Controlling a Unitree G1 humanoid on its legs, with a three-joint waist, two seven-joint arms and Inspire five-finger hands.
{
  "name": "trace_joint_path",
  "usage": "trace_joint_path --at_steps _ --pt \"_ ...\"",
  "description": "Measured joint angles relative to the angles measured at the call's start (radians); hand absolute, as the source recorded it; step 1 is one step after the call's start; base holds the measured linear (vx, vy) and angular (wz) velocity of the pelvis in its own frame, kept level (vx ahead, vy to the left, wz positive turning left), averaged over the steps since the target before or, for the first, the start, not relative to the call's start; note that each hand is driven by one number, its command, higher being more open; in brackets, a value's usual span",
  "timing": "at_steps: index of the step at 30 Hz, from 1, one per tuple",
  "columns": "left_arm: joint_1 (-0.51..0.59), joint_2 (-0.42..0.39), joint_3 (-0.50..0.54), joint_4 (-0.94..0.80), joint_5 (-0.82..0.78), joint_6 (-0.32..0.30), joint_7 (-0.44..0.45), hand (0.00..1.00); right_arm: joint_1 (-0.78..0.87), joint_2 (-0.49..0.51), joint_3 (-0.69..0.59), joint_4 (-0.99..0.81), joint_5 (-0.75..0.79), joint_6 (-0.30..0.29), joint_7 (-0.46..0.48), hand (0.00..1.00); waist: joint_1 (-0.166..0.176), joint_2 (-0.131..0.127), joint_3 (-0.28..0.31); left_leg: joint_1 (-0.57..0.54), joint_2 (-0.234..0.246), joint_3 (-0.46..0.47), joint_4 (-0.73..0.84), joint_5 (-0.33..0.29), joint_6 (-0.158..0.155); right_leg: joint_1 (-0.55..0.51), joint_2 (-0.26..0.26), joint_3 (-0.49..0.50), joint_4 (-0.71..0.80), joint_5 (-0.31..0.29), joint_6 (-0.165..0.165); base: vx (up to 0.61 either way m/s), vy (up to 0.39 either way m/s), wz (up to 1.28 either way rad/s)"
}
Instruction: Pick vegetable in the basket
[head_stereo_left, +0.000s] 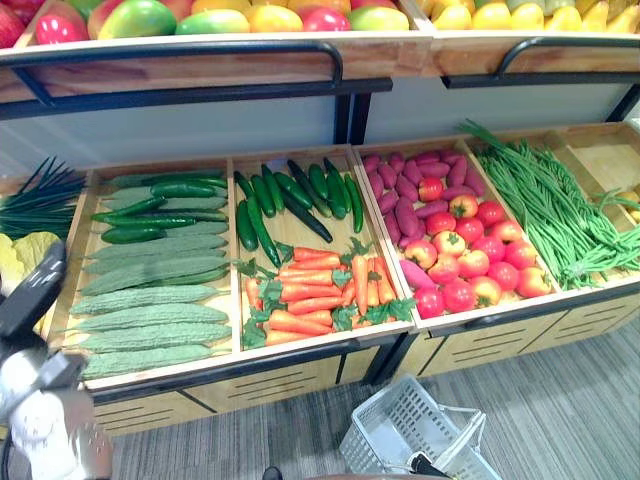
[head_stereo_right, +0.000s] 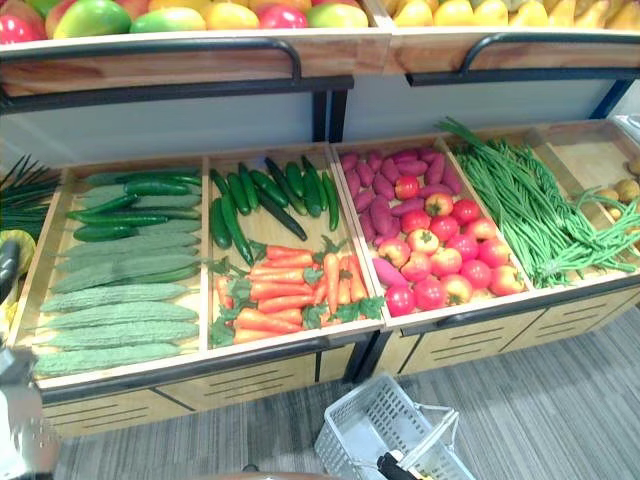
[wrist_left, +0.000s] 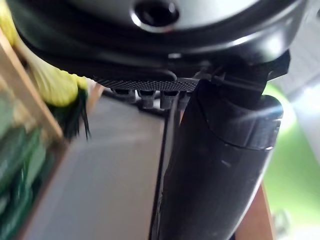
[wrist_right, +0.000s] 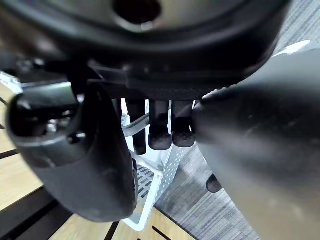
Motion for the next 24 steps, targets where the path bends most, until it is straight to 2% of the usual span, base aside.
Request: trace_joint_path --at_steps 1,2,3,4,5,6,7,9,11,14,16,20,24 --pt "-0.04 0.018 -0.031 -0.03 0.019 0.051 -0.038 1.0 -0.003 0.005 0.002 -0.005 -0.001 0.0 0.014 0.0 -0.005 0.011 -0.008 0.01 0.045 0.005 0.0 0.006 -0.009 0.0 0.054 0.005 -0.107 -0.013 0.005 -0.03 -0.06 -0.25" --pt "-0.071 0.043 -0.054 -0.038 0.045 0.108 -0.073 1.0 -0.005 0.019 0.004 -0.012 -0.001 -0.004 0.012 0.0 -0.005 -0.004 -0.01 0.021 0.048 0.032 0.0 0.013 -0.02 0.001 0.065 0.005 -0.244 0.104 -0.015 -0.06 -0.092 -0.31" --pt "-0.075 0.063 -0.065 -0.038 0.059 0.137 -0.087 1.0 -0.006 0.024 0.006 -0.014 -0.002 -0.006 0.013 0.0 -0.006 -0.018 -0.012 0.025 0.039 0.046 0.0 0.01 -0.027 -0.02 0.052 0.011 -0.247 0.203 -0.015 -0.04 -0.111 -0.33" --pt "-0.076 0.07 -0.087 -0.039 0.091 0.204 -0.121 1.0 -0.005 0.019 0.007 -0.01 -0.003 -0.012 0.014 0.0 -0.022 -0.005 -0.02 0.031 0.045 0.065 0.0 -0.001 -0.05 -0.021 0.05 0.026 -0.245 0.17 0.011 0.01 -0.14 -0.4" --pt "-0.076 0.07 -0.126 -0.047 0.123 0.272 -0.152 1.0 -0.002 0.005 0.009 -0.012 -0.015 -0.018 0.013 0.0 -0.022 0.018 -0.026 0.034 0.06 0.09 -0.003 0.002 -0.056 -0.024 0.066 0.042 -0.256 0.169 0.009 0.02 -0.135 -0.36" --pt "-0.077 0.07 -0.144 -0.057 0.138 0.302 -0.168 1.0 -0.001 -0.005 0.01 -0.018 -0.019 -0.017 0.016 0.0 -0.023 0.033 -0.025 0.036 0.067 0.102 -0.005 0.002 -0.057 -0.025 0.073 0.047 -0.261 0.168 0.008 -0.02 -0.13 -0.41" --pt "-0.085 0.072 -0.183 -0.071 0.162 0.351 -0.206 1.0 0.005 -0.023 0.01 -0.024 -0.025 -0.016 0.017 0.0 -0.023 0.06 -0.031 0.04 0.081 0.138 -0.006 -0.001 -0.06 -0.025 0.088 0.054 -0.269 0.172 0.003 -0.03 -0.097 -0.23" --pt "-0.104 0.074 -0.226 -0.099 0.198 0.41 -0.276 1.0 0.029 -0.038 0.009 -0.032 -0.026 -0.011 0.016 0.0 -0.023 0.081 -0.044 0.053 0.102 0.184 -0.006 0.0 -0.066 -0.022 0.109 0.064 -0.27 0.172 -0.002 0.0 -0.121 -0.25" --pt "-0.124 0.075 -0.238 -0.106 0.235 0.428 -0.331 1.0 0.039 -0.035 0.013 -0.044 -0.028 -0.013 0.016 0.0 -0.023 0.088 -0.053 0.06 0.115 0.21 -0.005 0.004 -0.073 -0.018 0.123 0.078 -0.269 0.172 -0.008 -0.01 -0.092 -0.24" --pt "-0.137 0.08 -0.238 -0.106 0.276 0.427 -0.385 1.0 0.043 -0.034 0.023 -0.05 -0.028 -0.014 0.016 0.0 -0.023 0.084 -0.052 0.062 0.12 0.232 -0.005 0.001 -0.08 -0.02 0.129 0.083 -0.269 0.173 -0.01 -0.02 -0.045 -0.07" --pt "-0.136 0.084 -0.238 -0.103 0.314 0.427 -0.425 1.0 0.045 -0.03 0.026 -0.05 -0.028 -0.012 0.014 0.0 -0.022 0.075 -0.055 0.065 0.12 0.242 -0.004 -0.006 -0.094 -0.02 0.128 0.089 -0.269 0.173 -0.01 -0.01 -0.003 -0.03" --pt "-0.136 0.135 -0.265 -0.058 0.366 0.429 -0.49 1.0 0.05 -0.02 0.041 -0.051 -0.03 -0.005 0.011 0.0 -0.018 0.045 -0.066 0.07 0.11 0.254 -0.005 -0.009 -0.098 -0.02 0.118 0.097 -0.269 0.173 -0.01 -0.01 0.0 -0.03" --pt "-0.15 0.167 -0.332 0.026 0.492 0.45 -0.517 1.0 0.055 -0.021 0.047 -0.068 -0.03 -0.001 0.012 0.0 -0.019 0.046 -0.067 0.071 0.103 0.264 -0.006 -0.01 -0.097 -0.021 0.111 0.105 -0.271 0.18 -0.007 -0.02 -0.012 -0.03"
